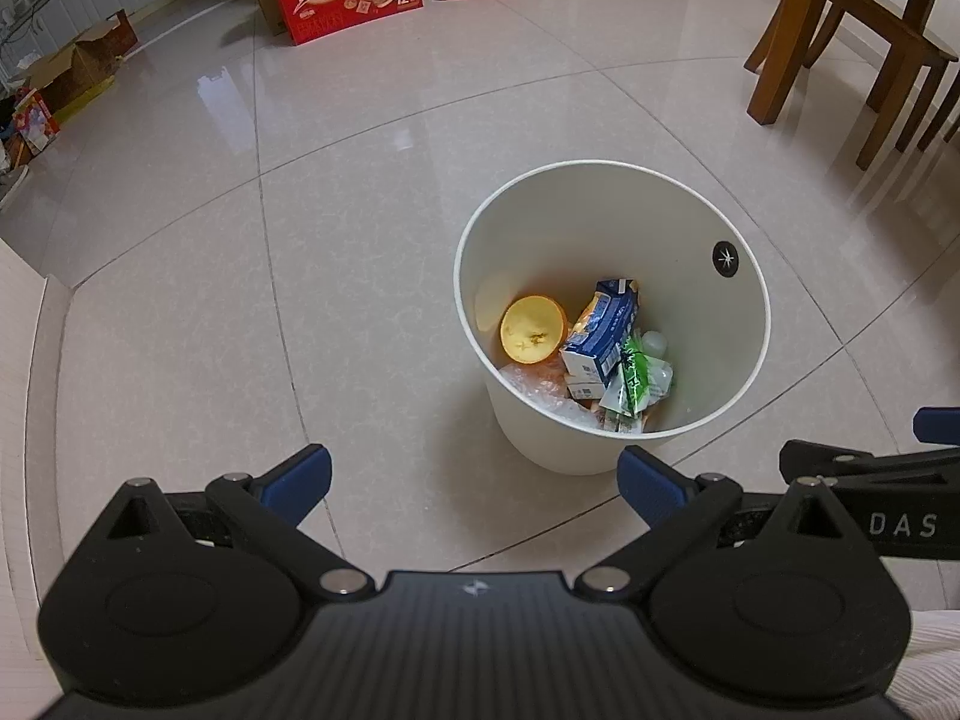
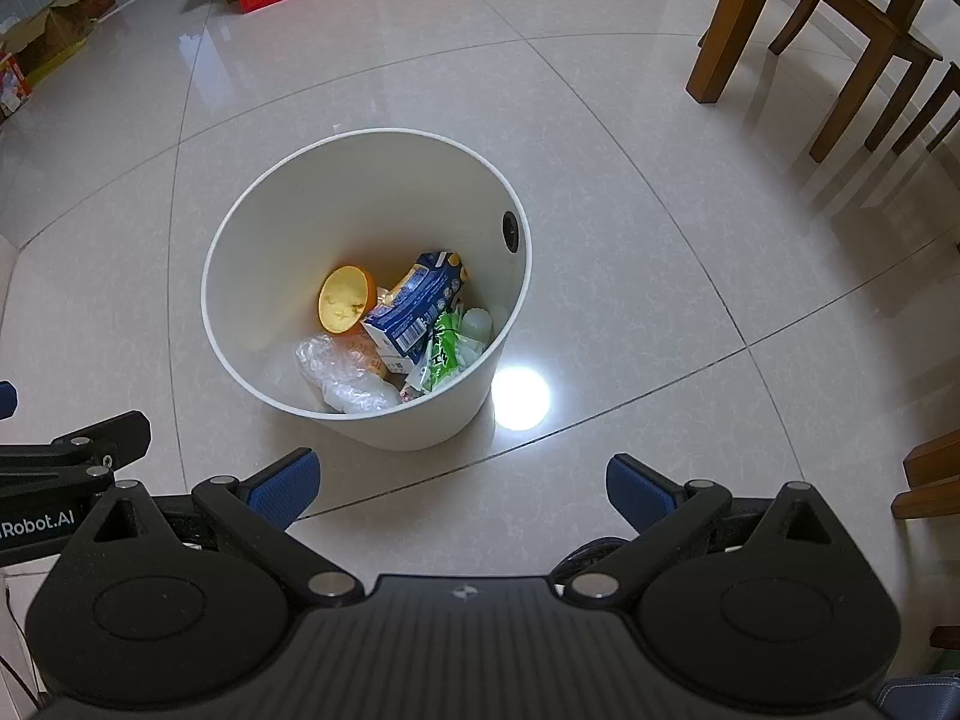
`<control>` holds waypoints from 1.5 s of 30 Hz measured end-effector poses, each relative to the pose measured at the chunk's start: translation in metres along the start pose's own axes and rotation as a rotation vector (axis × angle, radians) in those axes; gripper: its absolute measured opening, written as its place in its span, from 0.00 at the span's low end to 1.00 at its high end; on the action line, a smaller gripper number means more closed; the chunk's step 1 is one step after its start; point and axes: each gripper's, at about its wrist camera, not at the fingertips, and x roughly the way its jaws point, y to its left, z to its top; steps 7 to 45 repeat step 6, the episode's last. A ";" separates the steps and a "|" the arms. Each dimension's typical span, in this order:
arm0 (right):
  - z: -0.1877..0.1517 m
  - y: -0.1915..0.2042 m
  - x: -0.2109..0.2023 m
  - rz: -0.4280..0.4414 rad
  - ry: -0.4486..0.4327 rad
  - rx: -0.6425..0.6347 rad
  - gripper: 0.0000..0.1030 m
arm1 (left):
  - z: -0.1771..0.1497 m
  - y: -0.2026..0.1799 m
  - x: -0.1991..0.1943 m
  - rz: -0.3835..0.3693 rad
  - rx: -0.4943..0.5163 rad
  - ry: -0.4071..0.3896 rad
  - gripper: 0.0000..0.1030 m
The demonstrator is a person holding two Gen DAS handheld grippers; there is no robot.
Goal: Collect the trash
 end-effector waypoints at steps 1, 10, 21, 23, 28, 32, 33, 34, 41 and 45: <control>0.000 0.000 0.000 0.000 0.000 0.000 1.00 | 0.000 0.000 0.000 0.000 0.001 0.000 0.98; 0.002 0.000 0.001 -0.001 0.000 0.002 1.00 | -0.001 0.000 0.000 0.000 0.001 0.004 0.98; 0.002 0.000 0.001 -0.001 0.000 0.002 1.00 | -0.001 0.000 0.000 0.000 0.001 0.004 0.98; 0.002 0.000 0.001 -0.001 0.000 0.002 1.00 | -0.001 0.000 0.000 0.000 0.001 0.004 0.98; 0.002 0.000 0.001 -0.001 0.000 0.002 1.00 | -0.001 0.000 0.000 0.000 0.001 0.004 0.98; 0.002 0.000 0.001 -0.001 0.000 0.002 1.00 | -0.001 0.000 0.000 0.000 0.001 0.004 0.98; 0.002 0.000 0.001 -0.001 0.000 0.002 1.00 | -0.001 0.000 0.000 0.000 0.001 0.004 0.98; 0.002 0.000 0.001 -0.001 0.000 0.002 1.00 | -0.001 0.000 0.000 0.000 0.001 0.004 0.98; 0.002 0.000 0.001 -0.001 0.000 0.002 1.00 | -0.001 0.000 0.000 0.000 0.001 0.004 0.98; 0.002 0.000 0.001 -0.001 0.000 0.002 1.00 | -0.001 0.000 0.000 0.000 0.001 0.004 0.98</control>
